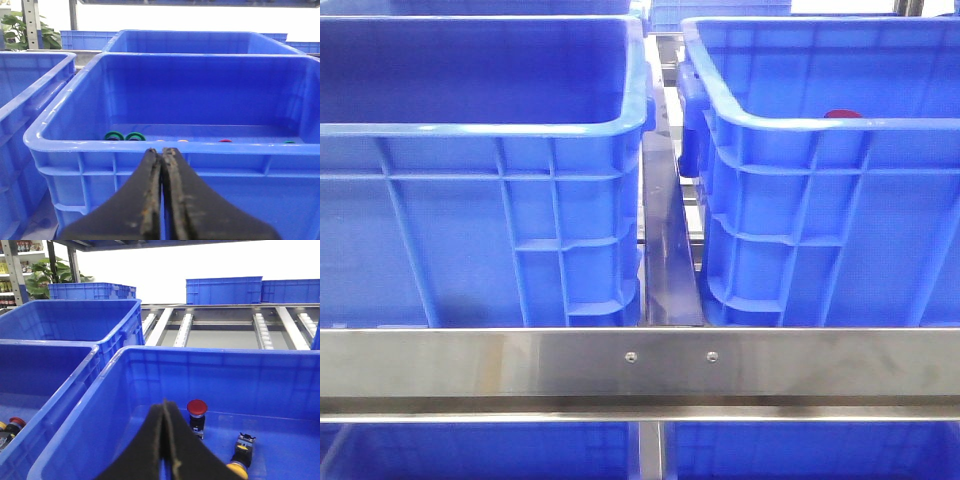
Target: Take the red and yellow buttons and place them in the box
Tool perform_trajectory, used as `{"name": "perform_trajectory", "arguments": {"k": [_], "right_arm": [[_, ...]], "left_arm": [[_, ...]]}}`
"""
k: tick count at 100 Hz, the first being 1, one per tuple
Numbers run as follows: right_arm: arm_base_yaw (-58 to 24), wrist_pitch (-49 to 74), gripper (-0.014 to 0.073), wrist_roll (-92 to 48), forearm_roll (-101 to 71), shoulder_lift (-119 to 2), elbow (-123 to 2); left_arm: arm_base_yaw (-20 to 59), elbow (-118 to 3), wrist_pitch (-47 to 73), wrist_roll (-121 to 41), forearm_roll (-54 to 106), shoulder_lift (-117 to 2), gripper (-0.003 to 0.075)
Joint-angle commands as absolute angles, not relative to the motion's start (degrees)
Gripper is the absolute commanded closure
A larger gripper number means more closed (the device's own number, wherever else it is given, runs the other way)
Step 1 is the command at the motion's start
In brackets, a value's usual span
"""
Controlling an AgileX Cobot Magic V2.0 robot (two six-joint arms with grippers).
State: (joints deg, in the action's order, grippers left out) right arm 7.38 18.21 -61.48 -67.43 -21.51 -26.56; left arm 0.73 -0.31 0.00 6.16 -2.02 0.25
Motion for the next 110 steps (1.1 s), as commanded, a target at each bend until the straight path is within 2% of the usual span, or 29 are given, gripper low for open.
{"name": "perform_trajectory", "arguments": {"k": [1,57,110], "right_arm": [[7.81,16.81,0.0662,-62.07,-68.29,-21.86,-28.03],[7.81,13.07,0.0662,-60.24,-67.73,-21.86,-28.03],[6.18,8.51,0.0662,-15.77,-21.03,-21.55,-28.03]], "left_arm": [[0.64,2.54,-4.85,6.17,-2.15,2.18,0.0739],[0.64,2.54,-4.85,6.17,-2.15,2.18,0.0739],[0.64,2.54,-4.85,6.17,-2.15,2.18,0.0739]]}}
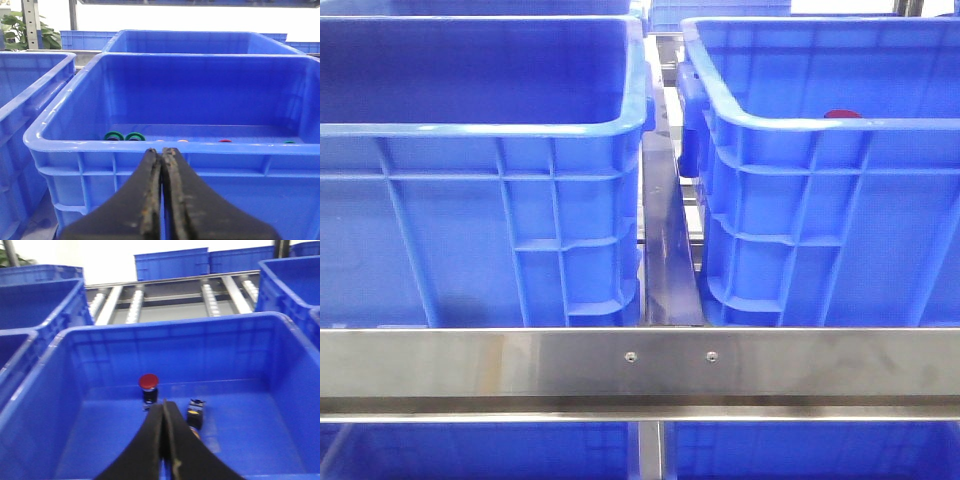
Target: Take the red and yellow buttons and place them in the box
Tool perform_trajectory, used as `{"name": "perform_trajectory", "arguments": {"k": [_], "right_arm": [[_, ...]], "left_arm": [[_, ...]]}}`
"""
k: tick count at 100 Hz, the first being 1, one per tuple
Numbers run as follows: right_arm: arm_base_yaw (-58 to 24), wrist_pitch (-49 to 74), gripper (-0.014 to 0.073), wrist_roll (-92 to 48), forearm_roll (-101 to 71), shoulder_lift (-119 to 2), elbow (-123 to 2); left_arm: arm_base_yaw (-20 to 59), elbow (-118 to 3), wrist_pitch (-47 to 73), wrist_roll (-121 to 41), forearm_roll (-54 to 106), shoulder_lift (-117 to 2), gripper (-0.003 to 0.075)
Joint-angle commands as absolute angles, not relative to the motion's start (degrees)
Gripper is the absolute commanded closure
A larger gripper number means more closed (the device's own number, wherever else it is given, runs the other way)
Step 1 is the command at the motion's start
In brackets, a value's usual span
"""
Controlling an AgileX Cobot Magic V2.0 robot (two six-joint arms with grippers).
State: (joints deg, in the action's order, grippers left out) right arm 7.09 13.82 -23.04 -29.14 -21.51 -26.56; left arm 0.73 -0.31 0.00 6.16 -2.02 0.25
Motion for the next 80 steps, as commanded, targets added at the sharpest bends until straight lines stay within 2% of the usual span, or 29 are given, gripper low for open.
{"name": "perform_trajectory", "arguments": {"k": [1,23,47,80], "right_arm": [[6.05,8.4,0.0662,-15.22,-19.77,-21.55,-28.03],[2.46,1.4,0.0662,3.76,-0.59,-19.7,-25.39],[2.29,-5.86,0.0662,4.67,0.52,-12.85,-16.25],[2.29,-9.7,0.0662,5.12,0.46,-0.29,-3.63]], "left_arm": [[0.64,2.54,-4.85,6.17,-2.15,2.18,0.0739],[0.64,2.54,-4.85,6.17,-2.15,2.18,0.0739],[0.64,2.54,-4.85,6.17,-2.15,2.18,0.0739],[0.64,2.54,-4.85,6.17,-2.15,2.18,0.0739]]}}
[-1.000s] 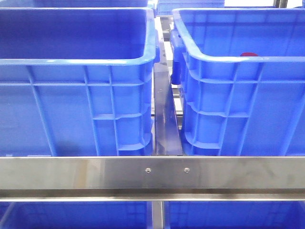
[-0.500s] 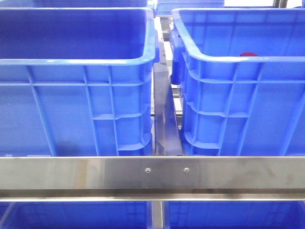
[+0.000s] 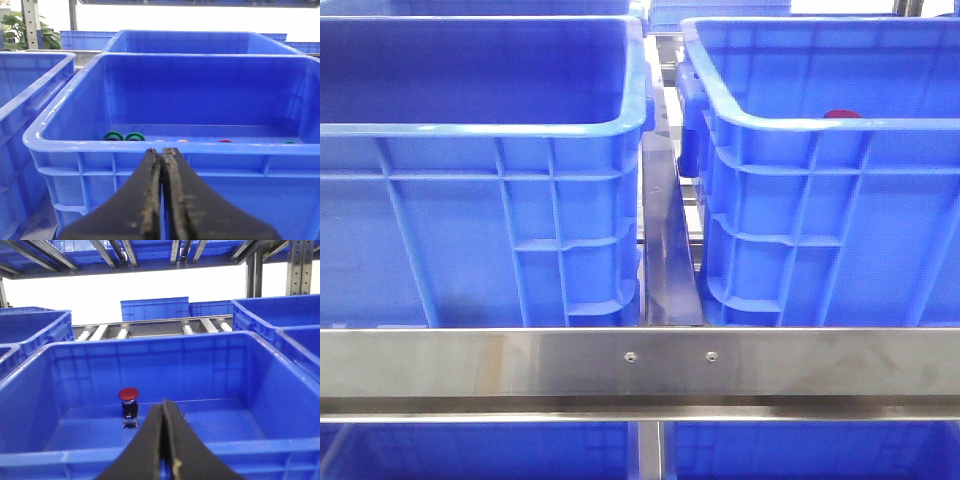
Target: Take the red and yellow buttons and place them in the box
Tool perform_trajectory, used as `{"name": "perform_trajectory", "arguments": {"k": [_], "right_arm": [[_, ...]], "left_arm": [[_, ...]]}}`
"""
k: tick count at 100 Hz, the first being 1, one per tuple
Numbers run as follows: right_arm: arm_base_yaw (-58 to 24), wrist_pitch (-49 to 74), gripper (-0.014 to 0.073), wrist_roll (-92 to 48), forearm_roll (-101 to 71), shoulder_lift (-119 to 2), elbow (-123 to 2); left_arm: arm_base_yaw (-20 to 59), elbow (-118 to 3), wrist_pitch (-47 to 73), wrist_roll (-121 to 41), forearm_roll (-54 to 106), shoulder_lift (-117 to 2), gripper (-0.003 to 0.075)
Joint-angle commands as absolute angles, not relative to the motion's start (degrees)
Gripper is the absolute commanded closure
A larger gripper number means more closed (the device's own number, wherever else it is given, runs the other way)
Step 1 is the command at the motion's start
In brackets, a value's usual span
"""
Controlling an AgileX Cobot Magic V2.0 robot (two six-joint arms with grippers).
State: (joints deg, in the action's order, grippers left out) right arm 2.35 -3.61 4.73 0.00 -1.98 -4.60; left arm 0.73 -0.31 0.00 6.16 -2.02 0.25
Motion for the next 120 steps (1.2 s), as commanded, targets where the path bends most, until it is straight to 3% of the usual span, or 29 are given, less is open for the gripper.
{"name": "perform_trajectory", "arguments": {"k": [1,120], "right_arm": [[2.29,-9.8,0.0662,5.23,0.46,-0.07,-3.41],[2.29,-11.37,0.0662,7.4,0.46,2.02,0.43]], "left_arm": [[0.64,2.54,-4.85,6.17,-2.15,2.18,0.0739],[0.64,2.54,-4.85,6.17,-2.15,2.18,0.0739]]}}
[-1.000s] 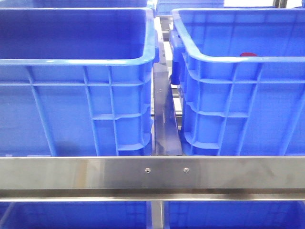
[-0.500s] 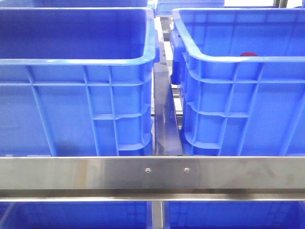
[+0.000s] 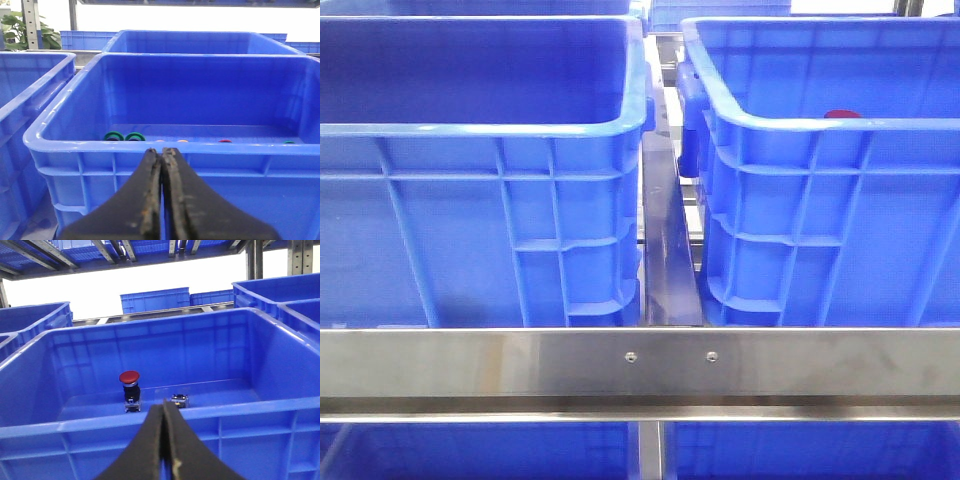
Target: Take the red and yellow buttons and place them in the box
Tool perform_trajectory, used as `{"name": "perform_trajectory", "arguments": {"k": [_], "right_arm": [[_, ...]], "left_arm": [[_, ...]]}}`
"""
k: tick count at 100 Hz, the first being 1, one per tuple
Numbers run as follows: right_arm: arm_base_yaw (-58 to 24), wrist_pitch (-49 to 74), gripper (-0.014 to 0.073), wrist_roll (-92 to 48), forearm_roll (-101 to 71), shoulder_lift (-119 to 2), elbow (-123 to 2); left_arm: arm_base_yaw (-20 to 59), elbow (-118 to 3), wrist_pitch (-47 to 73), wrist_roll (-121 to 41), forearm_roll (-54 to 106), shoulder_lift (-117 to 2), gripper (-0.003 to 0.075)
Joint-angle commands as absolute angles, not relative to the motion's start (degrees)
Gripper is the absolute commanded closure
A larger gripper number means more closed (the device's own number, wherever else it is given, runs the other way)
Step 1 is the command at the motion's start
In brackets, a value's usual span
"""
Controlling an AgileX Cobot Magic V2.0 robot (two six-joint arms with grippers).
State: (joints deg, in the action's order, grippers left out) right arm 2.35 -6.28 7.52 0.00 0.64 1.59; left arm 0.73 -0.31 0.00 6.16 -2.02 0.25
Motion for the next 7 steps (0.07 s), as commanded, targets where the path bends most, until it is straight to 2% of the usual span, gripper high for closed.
{"name": "perform_trajectory", "arguments": {"k": [1,7], "right_arm": [[2.29,-11.37,0.0662,7.4,0.46,2.02,0.43],[2.29,-11.37,0.0662,7.4,0.46,2.02,0.43]], "left_arm": [[0.64,2.54,-4.85,6.17,-2.15,2.18,0.0739],[0.64,2.54,-4.85,6.17,-2.15,2.18,0.0739]]}}
